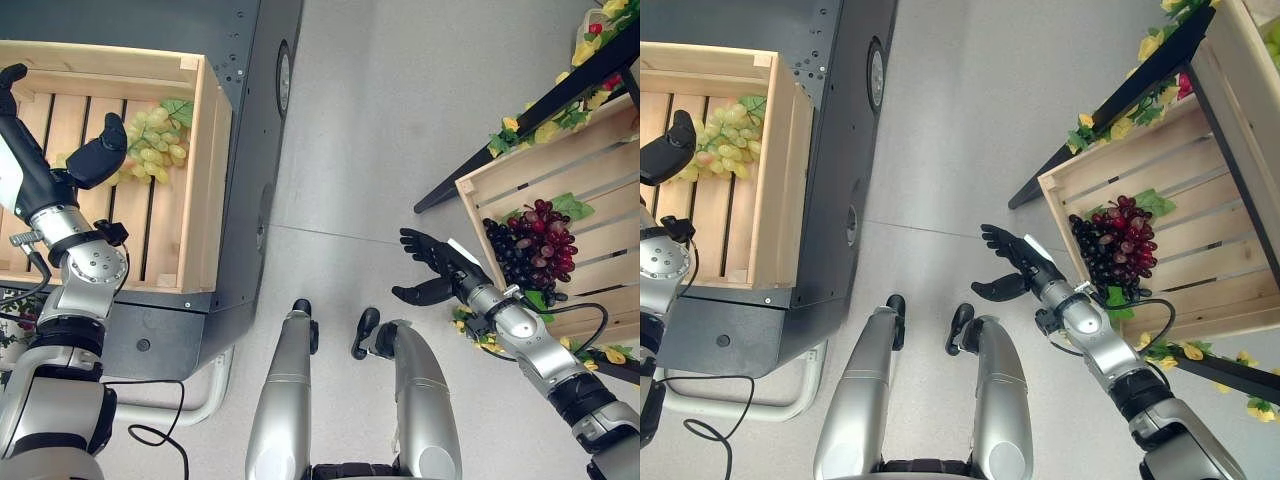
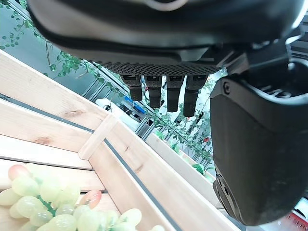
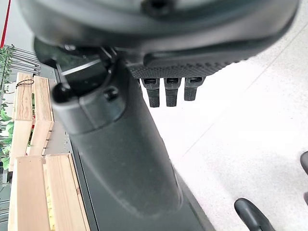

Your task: Pick up the fruits from the basket on one side to the basket on the other side

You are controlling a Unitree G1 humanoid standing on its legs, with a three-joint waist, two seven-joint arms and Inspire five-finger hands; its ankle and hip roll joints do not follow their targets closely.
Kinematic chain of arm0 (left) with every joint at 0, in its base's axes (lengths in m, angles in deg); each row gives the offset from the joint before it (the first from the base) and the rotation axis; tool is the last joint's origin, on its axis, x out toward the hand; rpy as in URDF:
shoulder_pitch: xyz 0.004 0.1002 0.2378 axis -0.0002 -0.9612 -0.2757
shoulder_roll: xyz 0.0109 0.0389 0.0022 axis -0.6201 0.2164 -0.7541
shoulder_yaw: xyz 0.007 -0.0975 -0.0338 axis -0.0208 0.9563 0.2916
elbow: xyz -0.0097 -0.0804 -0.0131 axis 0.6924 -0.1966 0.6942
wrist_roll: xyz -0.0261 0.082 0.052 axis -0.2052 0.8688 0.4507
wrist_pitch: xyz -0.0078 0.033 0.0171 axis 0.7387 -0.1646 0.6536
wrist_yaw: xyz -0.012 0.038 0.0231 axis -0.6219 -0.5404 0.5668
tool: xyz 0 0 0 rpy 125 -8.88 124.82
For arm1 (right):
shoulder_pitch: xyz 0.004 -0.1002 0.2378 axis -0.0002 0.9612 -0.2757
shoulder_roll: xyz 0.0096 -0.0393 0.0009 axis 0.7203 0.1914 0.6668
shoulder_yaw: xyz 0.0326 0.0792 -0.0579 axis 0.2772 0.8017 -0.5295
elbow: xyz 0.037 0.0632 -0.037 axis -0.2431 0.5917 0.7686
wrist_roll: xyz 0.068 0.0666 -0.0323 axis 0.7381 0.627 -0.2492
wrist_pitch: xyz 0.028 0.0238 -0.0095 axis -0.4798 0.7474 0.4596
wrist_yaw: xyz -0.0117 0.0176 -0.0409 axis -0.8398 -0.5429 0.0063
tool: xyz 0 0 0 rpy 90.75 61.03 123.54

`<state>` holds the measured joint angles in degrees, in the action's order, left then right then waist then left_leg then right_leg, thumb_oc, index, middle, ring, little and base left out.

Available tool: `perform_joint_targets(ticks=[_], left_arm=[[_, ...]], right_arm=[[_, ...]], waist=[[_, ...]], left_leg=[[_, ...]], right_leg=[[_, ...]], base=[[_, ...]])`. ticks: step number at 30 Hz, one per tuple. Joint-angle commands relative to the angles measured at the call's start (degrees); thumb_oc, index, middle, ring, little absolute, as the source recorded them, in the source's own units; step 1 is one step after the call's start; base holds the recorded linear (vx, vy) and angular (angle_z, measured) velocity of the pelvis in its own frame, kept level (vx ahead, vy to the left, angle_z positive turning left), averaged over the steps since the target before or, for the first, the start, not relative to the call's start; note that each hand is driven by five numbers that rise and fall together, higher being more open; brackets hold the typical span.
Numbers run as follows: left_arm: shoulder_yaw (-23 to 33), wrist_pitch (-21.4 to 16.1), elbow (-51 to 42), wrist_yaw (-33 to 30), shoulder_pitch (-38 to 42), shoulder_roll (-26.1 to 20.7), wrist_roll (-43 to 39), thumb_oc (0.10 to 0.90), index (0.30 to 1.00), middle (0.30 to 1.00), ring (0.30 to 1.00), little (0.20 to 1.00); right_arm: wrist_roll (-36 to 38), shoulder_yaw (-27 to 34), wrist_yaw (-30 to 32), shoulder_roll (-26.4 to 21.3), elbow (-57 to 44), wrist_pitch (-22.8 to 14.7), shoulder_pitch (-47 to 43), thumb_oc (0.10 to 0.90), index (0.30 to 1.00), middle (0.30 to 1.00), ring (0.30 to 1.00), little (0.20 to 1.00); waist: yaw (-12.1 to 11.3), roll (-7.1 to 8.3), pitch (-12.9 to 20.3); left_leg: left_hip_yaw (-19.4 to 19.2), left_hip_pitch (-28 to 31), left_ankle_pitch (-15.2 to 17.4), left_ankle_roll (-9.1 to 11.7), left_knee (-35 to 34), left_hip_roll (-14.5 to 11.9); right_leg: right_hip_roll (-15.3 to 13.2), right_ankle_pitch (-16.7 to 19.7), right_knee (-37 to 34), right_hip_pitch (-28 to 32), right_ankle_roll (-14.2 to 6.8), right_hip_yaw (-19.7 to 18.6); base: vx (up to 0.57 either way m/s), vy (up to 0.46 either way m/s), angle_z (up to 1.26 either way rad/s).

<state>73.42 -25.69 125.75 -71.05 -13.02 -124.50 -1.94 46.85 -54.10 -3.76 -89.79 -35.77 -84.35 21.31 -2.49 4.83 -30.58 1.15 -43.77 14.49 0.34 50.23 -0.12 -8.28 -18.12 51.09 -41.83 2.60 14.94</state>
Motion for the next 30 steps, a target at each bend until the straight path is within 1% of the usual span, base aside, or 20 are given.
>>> perform_joint_targets(ticks=[1, 2, 4, 6, 8, 9, 10, 12, 14, 16, 17, 18, 20, 22, 23, 26, 27, 28, 30], left_arm=[[-1.85, 2.54, -2.69, 4.94, 2.72, -8.23, 7.78, 0.8, 0.9, 0.9, 0.9, 0.9], [-3.33, 3.55, -2.83, 6.58, 3.05, -8.73, 8.68, 0.8, 0.9, 0.9, 0.9, 0.9], [-4.95, 4.3, -2.79, 8.32, 3.62, -9.15, 8.78, 0.8, 0.9, 0.9, 0.9, 0.9], [-7.92, 6.49, -3.24, 12.48, 4.66, -10.05, 8.66, 0.8, 0.9, 0.9, 0.9, 0.9], [-8.68, 7.12, -3.35, 13.41, 4.88, -10.16, 8.68, 0.8, 0.9, 0.9, 0.9, 0.9], [-10.37, 8.62, -3.25, 15.48, 5.62, -10.11, 9.07, 0.8, 0.9, 0.9, 0.9, 0.9], [-11.12, 8.91, -3.03, 15.95, 5.43, -10.01, 9.57, 0.8, 0.9, 0.9, 0.9, 0.9], [-12.48, 10.17, -2.29, 17.73, 6.69, -9.95, 10.85, 0.8, 0.9, 0.9, 0.9, 0.9], [-15.49, 13.21, -0.84, 20.71, 9.09, -10.42, 12.72, 0.8, 0.9, 0.9, 0.9, 0.9], [-17.23, 15.01, 0.66, 21.39, 10.74, -10.54, 12.94, 0.8, 0.9, 0.9, 0.9, 0.9], [-17.59, 15.33, 0.93, 21.43, 10.96, -10.53, 12.91, 0.8, 0.9, 0.9, 0.9, 0.9], [-19.32, 17.38, 2.41, 20.89, 12.74, -10.62, 12.38, 0.8, 0.9, 0.9, 0.9, 0.9], [-20.38, 20.11, 4.12, 18.96, 14.7, -10.44, 12.55, 0.8, 0.9, 0.9, 0.9, 0.9], [-21.27, 21.67, 5.58, 17.38, 16.45, -10.51, 12.44, 0.8, 0.9, 0.9, 0.9, 0.9], [-21.58, 23.23, 6.39, 14.76, 17.67, -10.49, 13.19, 0.8, 0.9, 0.9, 0.9, 0.9], [-22.1, 24.21, 7.9, 9.6, 20.16, -10.81, 13.95, 0.8, 0.9, 0.9, 0.9, 0.9], [-22.14, 24.2, 7.93, 9.59, 20.2, -10.8, 13.95, 0.8, 0.9, 0.9, 0.9, 0.9], [-22.29, 24.1, 8.22, 6.93, 21.28, -10.81, 15.52, 0.8, 0.9, 0.9, 0.9, 0.9], [-22.91, 23.33, 8.16, 4.26, 22.49, -10.76, 17.22, 0.8, 0.9, 0.9, 0.9, 0.9]], right_arm=[[1.82, 4.13, 1.74, -1.54, -3.67, -3.16, -1.55, 0.8, 0.9, 0.9, 0.9, 0.9], [1.91, 4.2, 1.55, -1.81, -3.65, -3.16, -1.55, 0.8, 0.9, 0.9, 0.9, 0.9], [1.97, 4.19, 1.47, -2.08, -3.58, -3.13, -1.58, 0.8, 0.9, 0.9, 0.9, 0.9], [2.3, 4.42, 1.09, -2.69, -2.82, -3.53, -1.44, 0.8, 0.9, 0.9, 0.9, 0.9], [2.54, 4.52, 0.86, -2.91, -2.56, -3.66, -1.53, 0.8, 0.9, 0.9, 0.9, 0.9], [2.77, 4.49, 0.5, -3.21, -2.1, -4.19, -1.69, 0.8, 0.9, 0.9, 0.9, 0.9], [2.7, 4.2, 0.35, -3.15, -1.99, -4.19, -1.41, 0.8, 0.9, 0.9, 0.9, 0.9], [2.79, 3.87, 0.05, -3.48, -1.76, -4.1, -2.17, 0.8, 0.9, 0.9, 0.9, 0.9], [2.85, 3.6, -0.39, -3.98, -1.47, -3.73, -3.13, 0.8, 0.9, 0.9, 0.9, 0.9], [3.35, 3.2, -0.39, -4.63, -1.13, -3.51, -3.93, 0.8, 0.9, 0.9, 0.9, 0.9], [3.47, 3.12, -0.43, -4.72, -1.03, -3.52, -3.86, 0.8, 0.9, 0.9, 0.9, 0.9], [3.74, 2.85, -0.61, -4.91, -0.68, -3.43, -4.16, 0.8, 0.9, 0.9, 0.9, 0.9], [4.07, 2.43, -0.59, -4.88, -0.17, -3.5, -4.56, 0.8, 0.9, 0.9, 0.9, 0.9], [4.12, 1.99, -0.59, -4.78, 0.15, -3.68, -4.91, 0.8, 0.9, 0.9, 0.9, 0.9], [4.21, 1.7, -0.66, -4.63, 0.1, -3.89, -5.03, 0.8, 0.9, 0.9, 0.9, 0.9], [4.6, 1.01, -0.26, -4.18, -0.07, -4.18, -5.29, 0.8, 0.9, 0.9, 0.9, 0.9], [4.6, 1.02, -0.26, -4.17, -0.06, -4.18, -5.29, 0.8, 0.9, 0.9, 0.9, 0.9], [4.72, 0.64, 0.17, -3.66, 0.21, -4.6, -5.19, 0.8, 0.9, 0.9, 0.9, 0.9], [5.0, 0.32, 0.16, -3.27, 0.63, -4.82, -5.34, 0.8, 0.9, 0.9, 0.9, 0.9]], waist=[[-1.23, -0.81, 0.78], [-1.17, -0.89, 0.78], [-1.07, -1.0, 0.78], [-0.87, -1.37, 0.78], [-0.85, -1.47, 0.78], [-0.74, -1.65, 0.78], [-0.78, -1.74, 0.78], [-0.63, -1.9, 0.78], [-0.29, -2.11, 0.78], [0.11, -2.28, 0.78], [0.1, -2.3, 0.78], [0.46, -2.36, 0.78], [0.71, -2.3, 0.78], [0.9, -2.13, 0.78], [0.97, -1.84, 0.78], [1.09, -1.2, 0.78], [1.07, -1.19, 0.78], [1.03, -0.83, 0.78], [0.99, -0.55, 0.78]], left_leg=[[-4.88, 6.22, -0.12, -3.96, -6.32, 1.37], [-4.91, 6.06, -0.16, -4.0, -6.24, 1.36], [-5.03, 5.93, -0.17, -4.06, -6.16, 1.33], [-5.24, 5.68, -0.27, -4.17, -6.29, 1.25], [-5.27, 5.58, -0.34, -4.17, -6.34, 1.26], [-5.48, 5.44, -0.45, -4.18, -6.43, 1.34], [-5.44, 6.77, 0.51, -3.91, -6.5, 1.41], [-5.68, 6.65, 0.47, -3.89, -6.54, 1.35], [-6.1, 6.54, 0.45, -3.86, -6.57, 1.25], [-6.34, 6.16, 0.19, -3.86, -6.58, 1.3], [-6.41, 6.51, 0.34, -3.84, -6.68, 1.3], [-6.71, 6.54, 0.3, -3.83, -6.66, 1.25], [-6.91, 6.28, 0.26, -3.81, -6.6, 1.22], [-7.07, 5.95, 0.32, -3.79, -6.35, 1.12], [-7.06, 5.63, 0.41, -3.78, -6.11, 1.04], [-7.07, 5.23, 0.71, -3.95, -5.73, 0.82], [-7.07, 5.22, 0.71, -3.95, -5.72, 0.81], [-6.97, 5.08, 0.84, -4.02, -5.63, 0.75], [-6.88, 4.94, 0.93, -4.09, -5.67, 0.72]], right_leg=[[1.02, 1.36, -2.37, 6.05, 0.81, -1.48], [1.01, 1.44, -2.33, 5.89, 0.77, -1.49], [1.02, 1.54, -2.36, 5.75, 0.72, -1.58], [0.94, 1.77, -2.53, 5.41, 0.58, -1.69], [0.91, 1.88, -2.58, 5.29, 0.53, -1.7], [0.84, 2.07, -2.86, 5.19, 0.45, -1.65], [0.95, 1.43, -2.98, 6.38, -0.15, -2.04], [0.85, 1.49, -3.06, 6.19, -0.17, -2.02], [0.77, 1.56, -3.13, 5.93, -0.22, -2.15], [0.73, 1.76, -3.21, 5.48, -0.19, -2.3], [0.74, 1.66, -3.3, 5.78, -0.25, -2.36], [0.73, 1.7, -3.4, 5.76, -0.25, -2.53], [0.72, 1.82, -3.5, 5.49, -0.29, -2.64], [0.72, 1.88, -3.52, 5.19, -0.28, -2.68], [0.78, 1.98, -3.5, 4.89, -0.35, -2.71], [0.93, 2.05, -3.45, 4.56, -0.37, -2.61], [0.93, 2.04, -3.44, 4.55, -0.37, -2.62], [1.06, 2.08, -3.52, 4.57, -0.35, -2.48], [1.19, 2.17, -3.52, 4.45, -0.35, -2.39]], base=[[0.0, 0.0, 0.0], [0.0, 0.0, 0.0], [0.0, 0.019, 0.0], [-0.01, 0.041, 0.0], [-0.01, 0.016, 0.0], [0.04, 0.043, 0.0], [0.03, 0.05, 0.0], [0.02, 0.043, 0.01], [-0.01, 0.055, 0.0], [0.0, 0.046, -0.02], [0.03, 0.055, -0.03], [0.03, 0.051, -0.02], [0.01, 0.044, -0.03], [0.0, 0.0, 0.0], [0.0, 0.0, 0.0], [0.0, 0.0, 0.0], [0.0, 0.0, 0.0], [0.0, 0.0, 0.0], [0.0, 0.0, 0.0]])
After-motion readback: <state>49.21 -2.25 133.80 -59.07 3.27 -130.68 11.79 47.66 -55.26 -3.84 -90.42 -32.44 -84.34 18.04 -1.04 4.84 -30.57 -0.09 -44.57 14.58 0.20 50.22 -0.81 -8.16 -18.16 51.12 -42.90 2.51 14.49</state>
